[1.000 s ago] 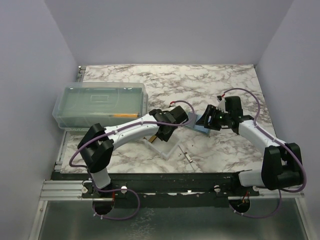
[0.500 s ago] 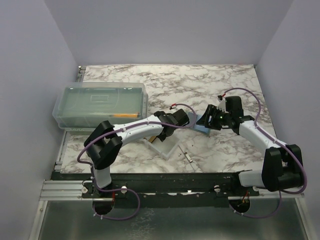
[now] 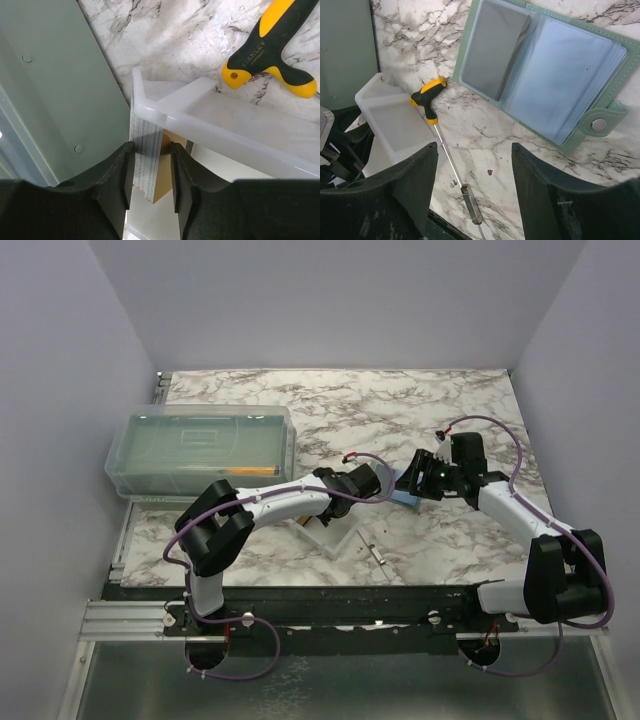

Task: Put the credit cards into the card holder
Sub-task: Pick up the credit card from the storage box.

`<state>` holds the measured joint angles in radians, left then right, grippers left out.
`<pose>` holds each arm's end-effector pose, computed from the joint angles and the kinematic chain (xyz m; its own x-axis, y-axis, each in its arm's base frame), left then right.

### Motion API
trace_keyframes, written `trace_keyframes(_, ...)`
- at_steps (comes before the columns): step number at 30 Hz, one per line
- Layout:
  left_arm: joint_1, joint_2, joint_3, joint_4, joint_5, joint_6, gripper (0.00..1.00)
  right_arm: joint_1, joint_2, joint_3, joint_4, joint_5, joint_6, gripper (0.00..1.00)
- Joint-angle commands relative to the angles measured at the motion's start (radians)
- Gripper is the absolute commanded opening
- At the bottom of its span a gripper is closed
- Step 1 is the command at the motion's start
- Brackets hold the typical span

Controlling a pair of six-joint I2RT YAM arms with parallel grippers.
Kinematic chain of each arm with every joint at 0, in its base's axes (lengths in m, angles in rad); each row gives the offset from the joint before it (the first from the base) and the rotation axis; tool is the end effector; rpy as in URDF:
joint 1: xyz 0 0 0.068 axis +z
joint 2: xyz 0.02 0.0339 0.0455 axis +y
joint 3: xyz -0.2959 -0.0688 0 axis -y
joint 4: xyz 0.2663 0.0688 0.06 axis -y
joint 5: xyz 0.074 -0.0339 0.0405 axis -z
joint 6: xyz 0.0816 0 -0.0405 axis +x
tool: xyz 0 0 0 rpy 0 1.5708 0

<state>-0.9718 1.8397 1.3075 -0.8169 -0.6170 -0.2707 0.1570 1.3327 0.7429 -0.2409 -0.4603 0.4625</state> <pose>0.2586 -0.2950 0.1782 -0.6909 0.6253 -0.3628 0.4329 0.7598 0.4851 0.2947 0.0833 0.1942 -0.8472 0.2706 -0.4572 -0.0647 0.8015 0.5944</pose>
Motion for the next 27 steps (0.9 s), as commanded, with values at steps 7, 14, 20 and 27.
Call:
trace_keyframes(7, -0.001, -0.018, -0.028, 0.010, -0.062, 0.019, 0.28, -0.001, -0.021, -0.008, -0.011, 0.017, -0.008, 0.64)
trace_keyframes(14, -0.001, -0.031, -0.027, 0.007, -0.061, 0.025, 0.22, -0.001, -0.021, -0.006, -0.014, 0.017, -0.009, 0.64)
trace_keyframes(20, -0.001, -0.041, -0.018, -0.006, -0.046, 0.028, 0.15, -0.001, -0.021, -0.005, -0.015, 0.019, -0.010, 0.64)
trace_keyframes(27, -0.001, -0.056, 0.000, -0.038, -0.002, 0.020, 0.07, -0.001, -0.020, 0.007, -0.023, 0.018, -0.009, 0.64)
